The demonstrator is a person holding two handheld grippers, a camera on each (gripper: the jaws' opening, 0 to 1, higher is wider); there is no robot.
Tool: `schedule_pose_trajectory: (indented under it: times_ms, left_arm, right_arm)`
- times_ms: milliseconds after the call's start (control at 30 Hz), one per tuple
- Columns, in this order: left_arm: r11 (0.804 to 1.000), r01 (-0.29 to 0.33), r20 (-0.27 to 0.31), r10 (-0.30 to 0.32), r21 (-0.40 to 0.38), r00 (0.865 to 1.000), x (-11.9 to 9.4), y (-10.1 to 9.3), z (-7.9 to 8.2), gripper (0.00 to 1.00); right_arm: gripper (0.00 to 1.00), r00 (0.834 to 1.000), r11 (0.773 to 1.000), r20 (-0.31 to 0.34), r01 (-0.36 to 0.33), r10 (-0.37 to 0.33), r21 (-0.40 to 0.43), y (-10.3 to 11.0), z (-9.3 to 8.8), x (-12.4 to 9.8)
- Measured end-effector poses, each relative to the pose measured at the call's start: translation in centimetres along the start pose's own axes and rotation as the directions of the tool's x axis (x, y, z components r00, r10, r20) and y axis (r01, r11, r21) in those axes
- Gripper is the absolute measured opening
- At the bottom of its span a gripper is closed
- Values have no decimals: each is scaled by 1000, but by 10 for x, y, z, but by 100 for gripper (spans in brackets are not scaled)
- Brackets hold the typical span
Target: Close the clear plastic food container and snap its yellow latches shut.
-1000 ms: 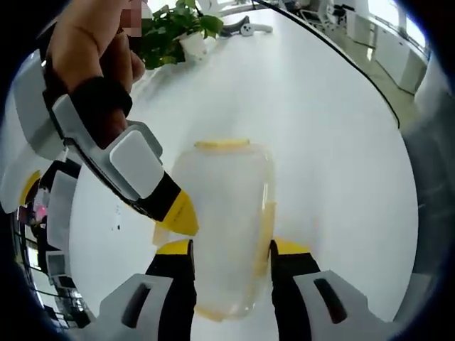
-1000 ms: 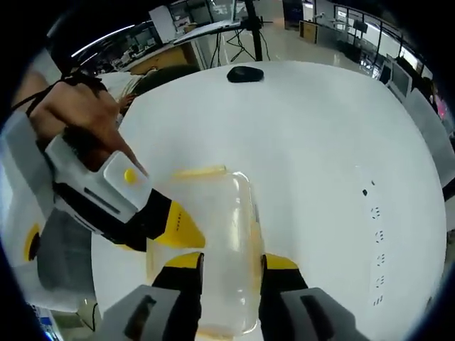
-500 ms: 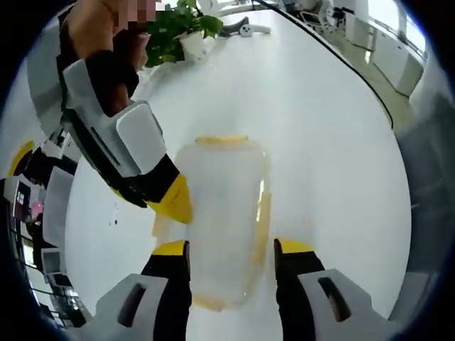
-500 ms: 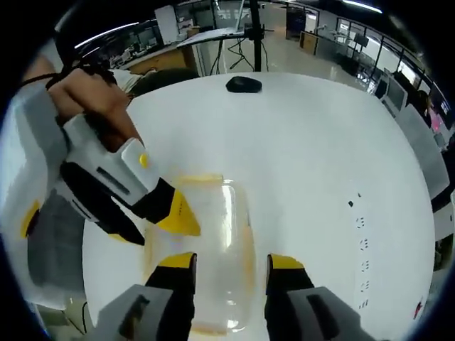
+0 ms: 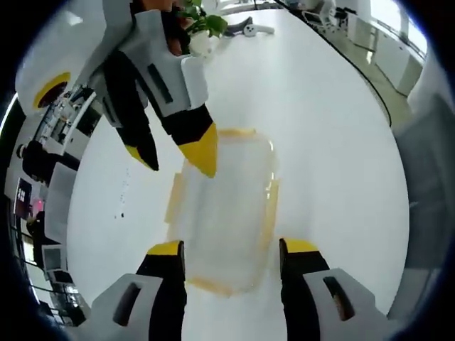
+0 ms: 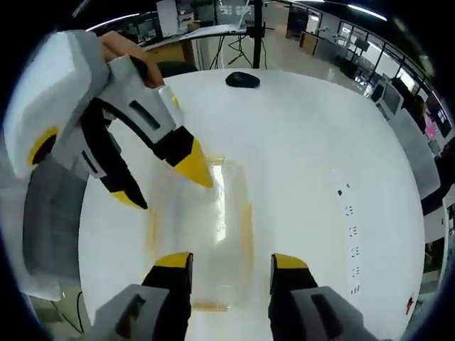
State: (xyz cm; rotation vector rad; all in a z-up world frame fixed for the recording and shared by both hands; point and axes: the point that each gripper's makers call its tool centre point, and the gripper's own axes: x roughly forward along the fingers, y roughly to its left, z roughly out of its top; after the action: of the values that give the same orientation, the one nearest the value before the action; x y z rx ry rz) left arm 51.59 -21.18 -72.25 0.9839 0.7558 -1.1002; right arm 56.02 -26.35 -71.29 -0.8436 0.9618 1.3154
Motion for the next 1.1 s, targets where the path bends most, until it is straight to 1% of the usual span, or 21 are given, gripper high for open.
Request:
schedule_pose_trajectory:
  times_ms: [100,167,233,367,533,800,867,933,1000,1100]
  left_arm:
    - [1000,4,-11,-4,6,1000,-1,1,-3,53]
    - [1000,5,-7,-5,13,1000,-2,2,-4,53]
    - [1000,5,-11,-5,13,1000,-3,3,-5,54]
    - [1000,6,-16,-6,1,1000,-4,7,-10,55]
    - [1000,8,-15,-8,-5,1000,-5,10,-13,57]
    - [999,21,1,-21,-26,1000,-4,17,-15,61]
    - [999,27,2,-27,-25,1000,-3,17,-15,63]
    - [999,34,2,-34,-19,999,-2,17,-16,63]
    - [999,44,-3,-44,-24,999,-1,17,-17,61]
    - [998,56,-6,-57,-24,998,1,16,-18,64]
  right_arm:
    - [44,1000,1000,-7,4,-4,-6,3,-6,-1]
    - [45,1000,1000,-6,1,-1,-7,6,-8,-2]
    - [47,1000,1000,-5,-1,1,-2,9,-10,-3]
    - [47,1000,1000,-11,2,-2,-6,13,-15,-4]
    - [51,1000,1000,-2,6,-6,-2,17,-19,-6]
    - [53,1000,999,6,30,-30,-11,23,-27,-7]
    - [54,1000,1000,6,28,-28,-10,25,-29,-7]
    - [57,999,999,12,41,-41,-21,26,-29,-7]
    - [57,999,999,11,38,-38,-21,28,-30,-7]
    - [59,998,999,34,46,-46,-13,30,-25,-8]
